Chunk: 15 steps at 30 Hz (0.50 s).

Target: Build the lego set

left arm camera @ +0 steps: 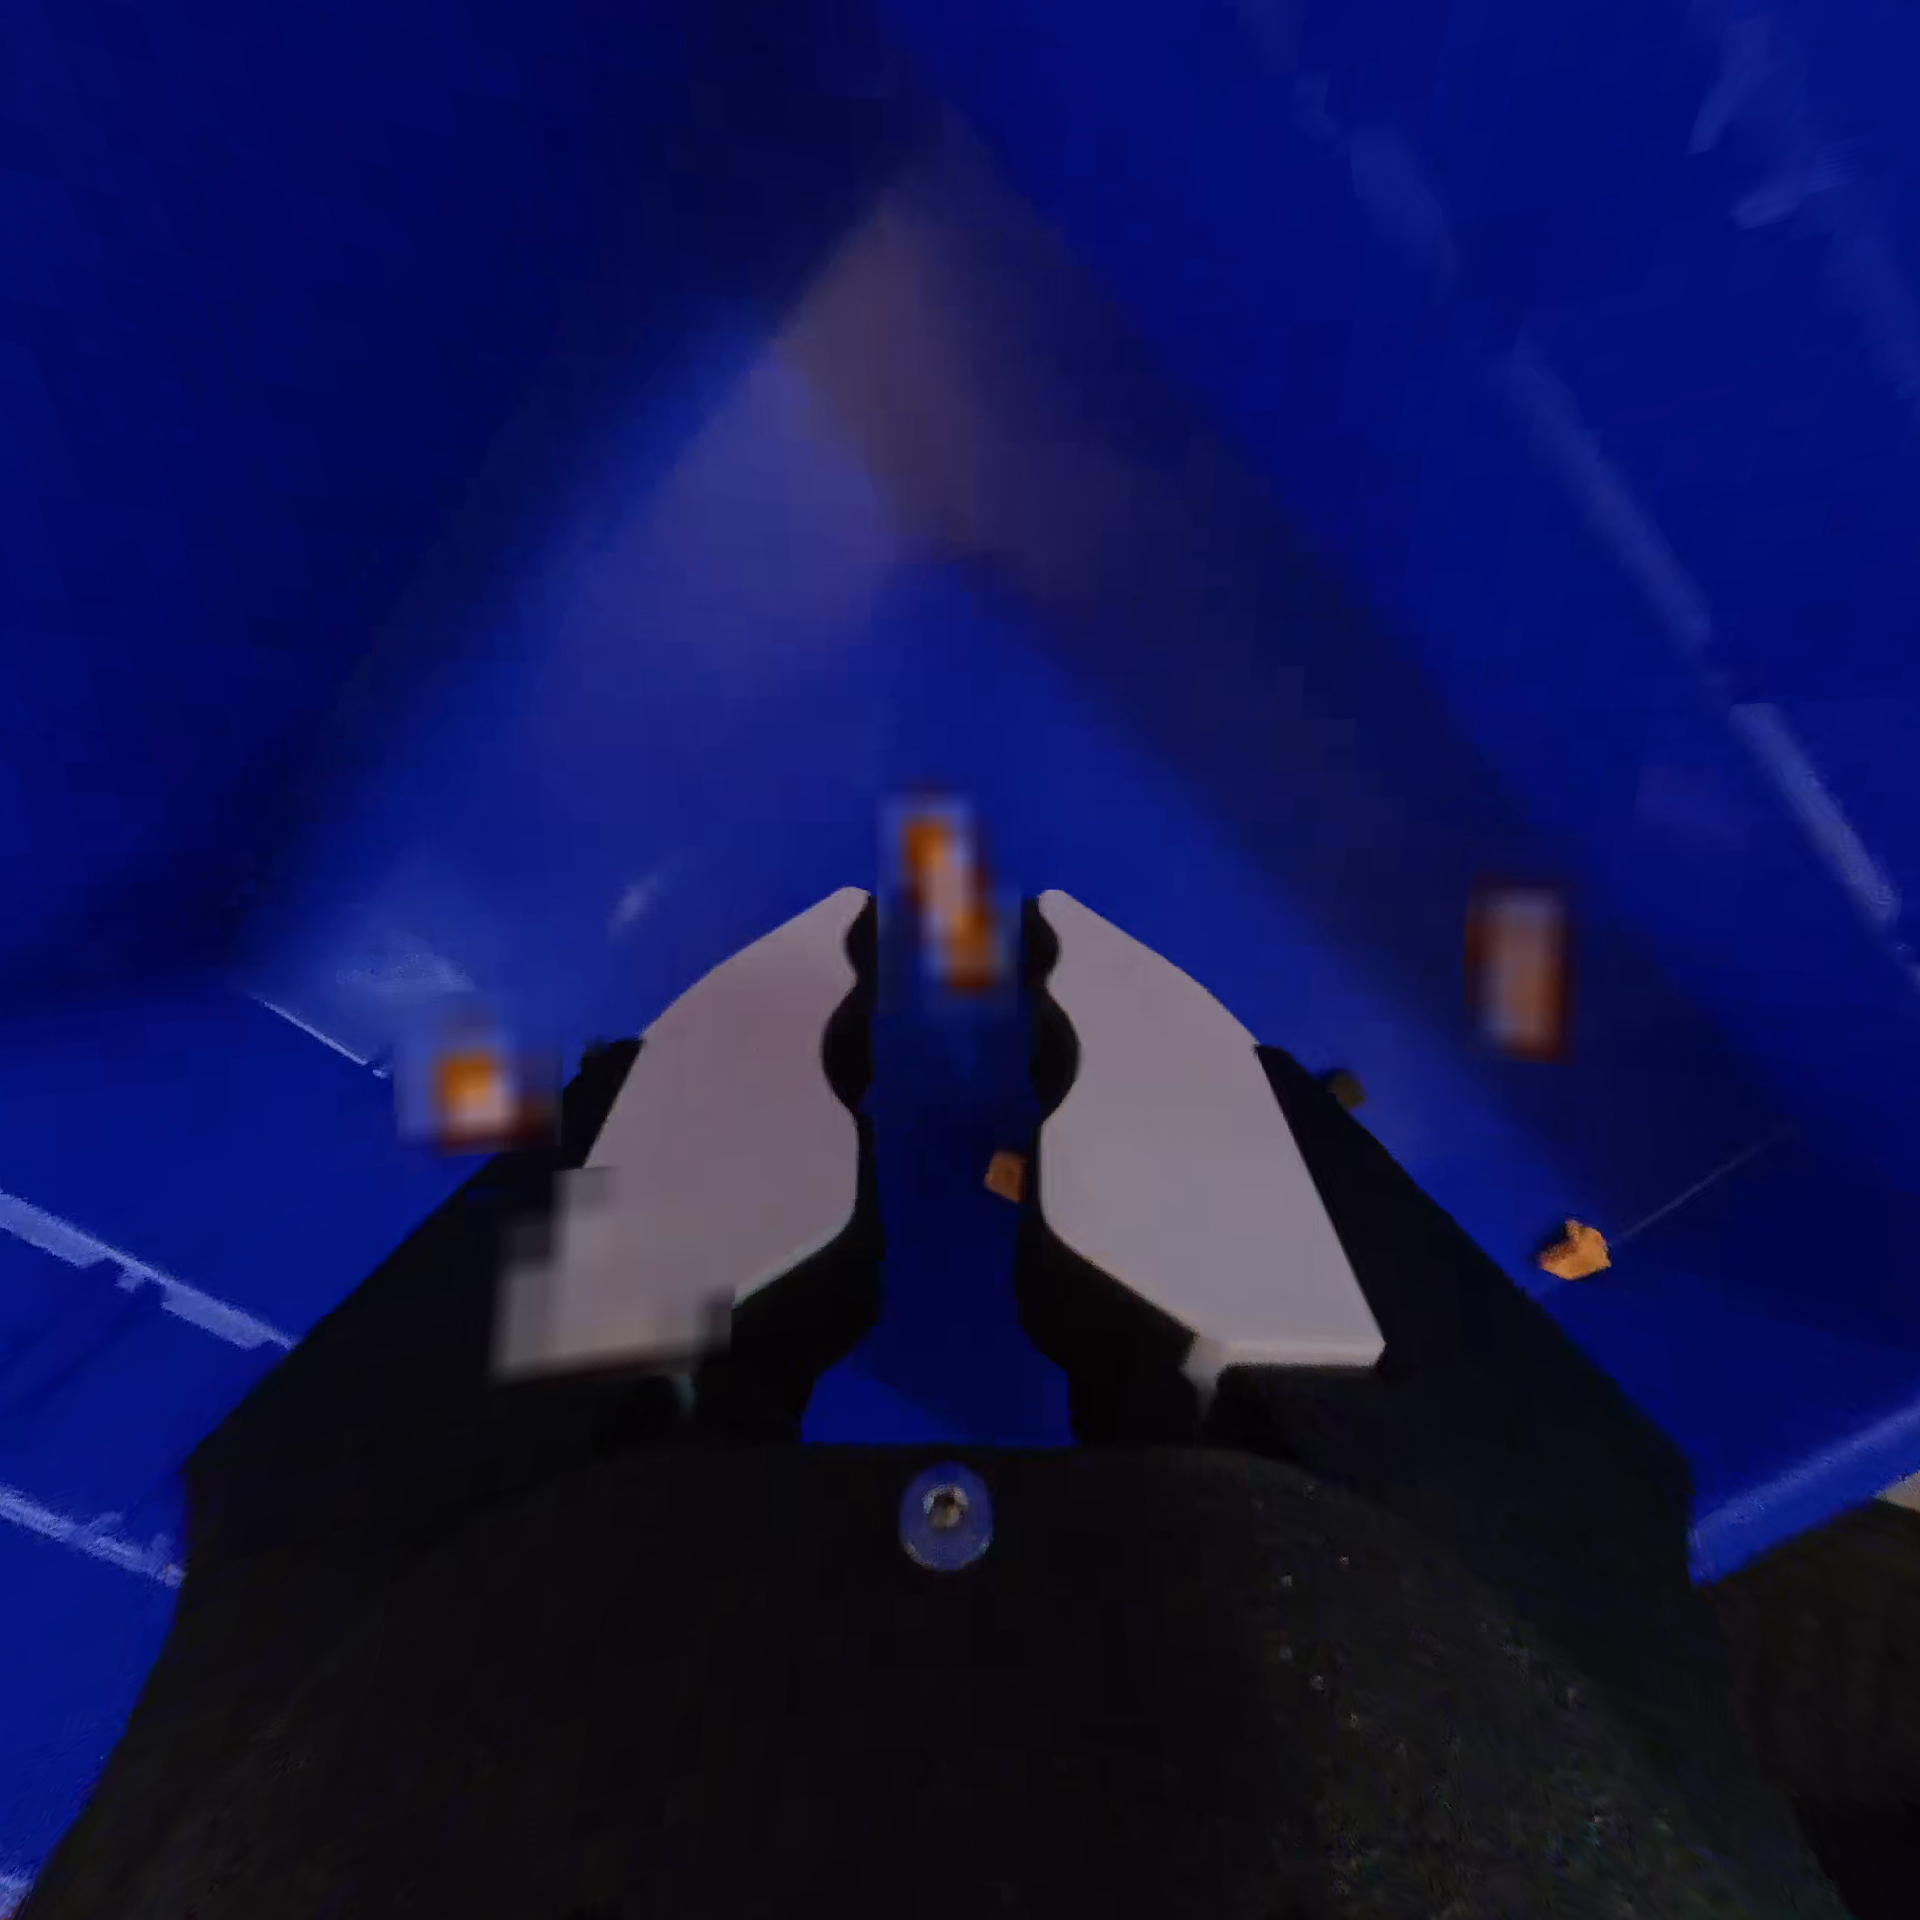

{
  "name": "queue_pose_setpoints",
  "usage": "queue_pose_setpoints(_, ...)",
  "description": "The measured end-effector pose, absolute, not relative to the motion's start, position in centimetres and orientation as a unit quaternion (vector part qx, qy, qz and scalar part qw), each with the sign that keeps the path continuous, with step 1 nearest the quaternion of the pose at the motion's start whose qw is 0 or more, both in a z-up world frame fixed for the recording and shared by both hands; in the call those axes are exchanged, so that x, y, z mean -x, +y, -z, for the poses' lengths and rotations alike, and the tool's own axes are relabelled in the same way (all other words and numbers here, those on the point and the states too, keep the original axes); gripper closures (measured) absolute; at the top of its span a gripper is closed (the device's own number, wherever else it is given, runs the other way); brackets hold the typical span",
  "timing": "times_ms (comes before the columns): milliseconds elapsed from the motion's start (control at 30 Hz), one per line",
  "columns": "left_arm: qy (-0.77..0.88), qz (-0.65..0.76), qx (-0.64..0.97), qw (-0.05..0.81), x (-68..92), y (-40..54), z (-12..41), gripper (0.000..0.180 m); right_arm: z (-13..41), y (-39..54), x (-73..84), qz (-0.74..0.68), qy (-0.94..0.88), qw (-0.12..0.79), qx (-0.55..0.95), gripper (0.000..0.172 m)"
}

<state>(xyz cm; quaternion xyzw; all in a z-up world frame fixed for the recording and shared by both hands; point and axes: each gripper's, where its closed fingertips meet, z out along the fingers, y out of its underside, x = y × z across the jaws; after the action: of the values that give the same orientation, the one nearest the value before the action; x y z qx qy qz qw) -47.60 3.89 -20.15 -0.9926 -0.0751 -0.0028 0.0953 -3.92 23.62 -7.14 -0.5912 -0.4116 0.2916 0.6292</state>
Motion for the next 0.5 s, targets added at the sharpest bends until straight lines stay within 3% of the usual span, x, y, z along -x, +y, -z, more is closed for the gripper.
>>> queue_pose_setpoints(33, -0.076, -0.003, 0.993, 0.09, 47.9, 3.7, 20.3, 0.171, 7.1, 23.6, 3.9, -0.293, -0.412, 0.628, 0.592, 0.171)
queue_pose_setpoints(200, -0.028, 0.031, 0.993, 0.111, 45.7, 3.5, 19.4, 0.171, 6.8, 23.5, 3.9, -0.301, -0.409, 0.627, 0.59, 0.171)
queue_pose_setpoints(267, -0.001, 0.098, 0.973, 0.207, 42.0, 5.1, 15.7, 0.172, 6.4, 23.2, 3.9, -0.304, -0.411, 0.632, 0.582, 0.171)
queue_pose_setpoints(400, 0.095, 0.366, 0.808, 0.452, 29.2, 6.6, 3.3, 0.173, 5.6, 20.3, 5.3, -0.369, -0.437, 0.61, 0.548, 0.171)
queue_pose_setpoints(500, 0.141, 0.519, 0.643, 0.545, 21.7, 5.1, -2.1, 0.173, 4.5, 15.9, 7.0, -0.466, -0.459, 0.552, 0.518, 0.169)
